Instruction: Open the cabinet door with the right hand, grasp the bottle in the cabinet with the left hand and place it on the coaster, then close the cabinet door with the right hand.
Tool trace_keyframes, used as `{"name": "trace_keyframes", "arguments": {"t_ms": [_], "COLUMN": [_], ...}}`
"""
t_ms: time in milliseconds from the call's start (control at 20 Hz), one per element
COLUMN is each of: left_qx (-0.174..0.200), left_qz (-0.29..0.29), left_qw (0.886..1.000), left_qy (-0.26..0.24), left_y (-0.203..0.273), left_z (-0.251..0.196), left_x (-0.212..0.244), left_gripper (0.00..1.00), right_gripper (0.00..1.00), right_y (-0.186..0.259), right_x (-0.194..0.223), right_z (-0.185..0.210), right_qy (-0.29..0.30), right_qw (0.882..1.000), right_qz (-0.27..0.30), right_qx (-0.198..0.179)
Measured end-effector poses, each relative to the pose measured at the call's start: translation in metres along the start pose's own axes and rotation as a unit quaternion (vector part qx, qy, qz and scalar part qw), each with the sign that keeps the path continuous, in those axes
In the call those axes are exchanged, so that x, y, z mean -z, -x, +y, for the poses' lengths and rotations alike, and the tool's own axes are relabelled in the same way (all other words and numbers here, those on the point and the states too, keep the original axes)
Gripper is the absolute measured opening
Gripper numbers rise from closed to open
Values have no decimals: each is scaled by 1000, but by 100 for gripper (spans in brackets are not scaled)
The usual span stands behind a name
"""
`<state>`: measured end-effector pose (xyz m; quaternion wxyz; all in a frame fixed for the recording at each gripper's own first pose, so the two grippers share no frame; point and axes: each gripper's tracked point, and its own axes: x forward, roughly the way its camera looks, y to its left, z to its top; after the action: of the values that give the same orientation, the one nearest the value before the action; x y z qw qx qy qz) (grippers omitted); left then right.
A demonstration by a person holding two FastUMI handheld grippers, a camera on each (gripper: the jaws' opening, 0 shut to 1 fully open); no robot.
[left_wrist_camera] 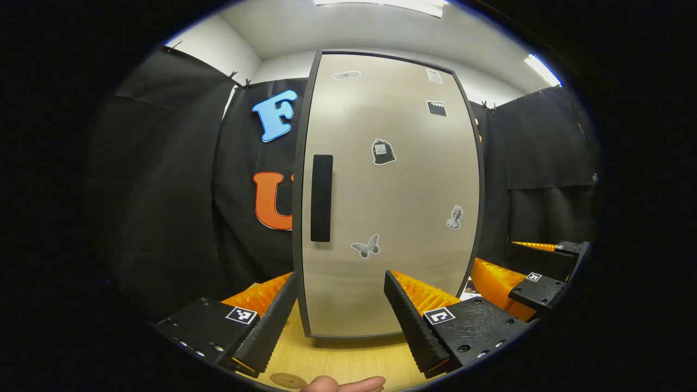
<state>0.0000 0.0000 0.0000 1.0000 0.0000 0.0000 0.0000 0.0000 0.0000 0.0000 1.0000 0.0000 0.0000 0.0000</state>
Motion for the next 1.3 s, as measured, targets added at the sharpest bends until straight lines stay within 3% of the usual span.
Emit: {"name": "trace_keyframes", "arguments": {"t_ms": [800,1300], "left_qx": [7,8], "left_qz": [6,-8], "left_qw": [1000,1000], "left_qy": [-4,-17], "left_y": [4,19], "left_z": [-7,6], "left_x": [3,-7], "left_gripper": [95,95], "right_gripper": [97,96], "right_y": [5,-16], "right_x": [1,-22], "right_z": [-9,3], "right_qy": [0,-2], "right_qw": [1000,1000], "right_qz": [5,-16], "right_qx": [12,-8]}}
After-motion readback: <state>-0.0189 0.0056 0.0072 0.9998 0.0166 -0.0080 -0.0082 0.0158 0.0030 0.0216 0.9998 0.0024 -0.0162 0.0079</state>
